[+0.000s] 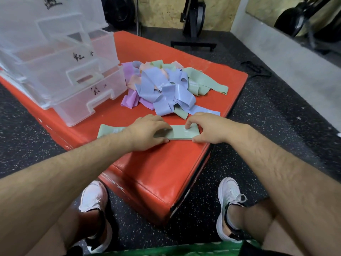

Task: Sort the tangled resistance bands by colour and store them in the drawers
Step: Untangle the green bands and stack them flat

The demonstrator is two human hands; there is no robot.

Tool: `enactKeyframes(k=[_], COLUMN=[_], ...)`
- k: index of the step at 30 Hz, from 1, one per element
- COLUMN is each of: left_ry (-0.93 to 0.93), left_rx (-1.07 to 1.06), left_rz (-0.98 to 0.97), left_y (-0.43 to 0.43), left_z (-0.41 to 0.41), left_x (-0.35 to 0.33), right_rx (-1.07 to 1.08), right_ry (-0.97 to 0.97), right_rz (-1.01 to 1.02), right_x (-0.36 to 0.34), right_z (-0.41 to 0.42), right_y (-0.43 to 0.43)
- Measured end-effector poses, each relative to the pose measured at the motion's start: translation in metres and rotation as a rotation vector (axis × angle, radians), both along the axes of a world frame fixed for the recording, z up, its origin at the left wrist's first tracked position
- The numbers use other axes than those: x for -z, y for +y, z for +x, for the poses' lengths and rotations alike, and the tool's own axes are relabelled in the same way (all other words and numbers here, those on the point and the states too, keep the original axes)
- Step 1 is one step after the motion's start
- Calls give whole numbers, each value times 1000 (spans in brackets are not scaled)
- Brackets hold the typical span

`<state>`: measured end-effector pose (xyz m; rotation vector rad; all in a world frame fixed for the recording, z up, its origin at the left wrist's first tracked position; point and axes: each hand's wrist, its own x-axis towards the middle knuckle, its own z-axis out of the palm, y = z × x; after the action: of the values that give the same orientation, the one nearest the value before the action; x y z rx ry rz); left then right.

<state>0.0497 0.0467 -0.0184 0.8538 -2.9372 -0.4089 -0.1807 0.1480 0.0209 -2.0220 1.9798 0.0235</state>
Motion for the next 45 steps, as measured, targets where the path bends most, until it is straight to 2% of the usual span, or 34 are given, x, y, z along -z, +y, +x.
enactKeyframes(k=[4, 10, 15, 18, 25, 29, 33, 36, 41, 43, 45], left_ry=[-31, 50, 7, -3, 138, 253, 422, 375, 109, 135, 284], left_rx=[-25, -98, -102, -125, -121, -139, -98, -61, -143, -199, -269], left_rz=[-28, -1, -5, 4, 88, 109, 106, 69, -17, -51, -66], left_y=[7, 6, -3, -6, -20, -25, -26, -24, -30, -35, -42], left_z=[-2, -28, -42, -43, -36, -36, -47, -57, -63, -64, -66], left_x=[-4, -13, -14, -24, -54, -62, -72, -72, -56, -57, -64], right_rx=[2, 93, 121, 132, 155, 212, 208, 219, 228, 205, 168], right_ry=[28, -74, 28, 25, -161, -293, -346, -406, -516, -566, -631], right_rz=[15, -142, -6, -69, -476, -578, -655, -648, -654, -715, -818], right_x=[1, 6, 16, 10, -36, -46, -56, -61, -70, -78, -91], right_z=[2, 10, 15, 13, -3, -7, -2, 1, 7, 10, 13], right_y=[0, -16, -28, -32, -41, -46, -51, -59, -67, -69, -73])
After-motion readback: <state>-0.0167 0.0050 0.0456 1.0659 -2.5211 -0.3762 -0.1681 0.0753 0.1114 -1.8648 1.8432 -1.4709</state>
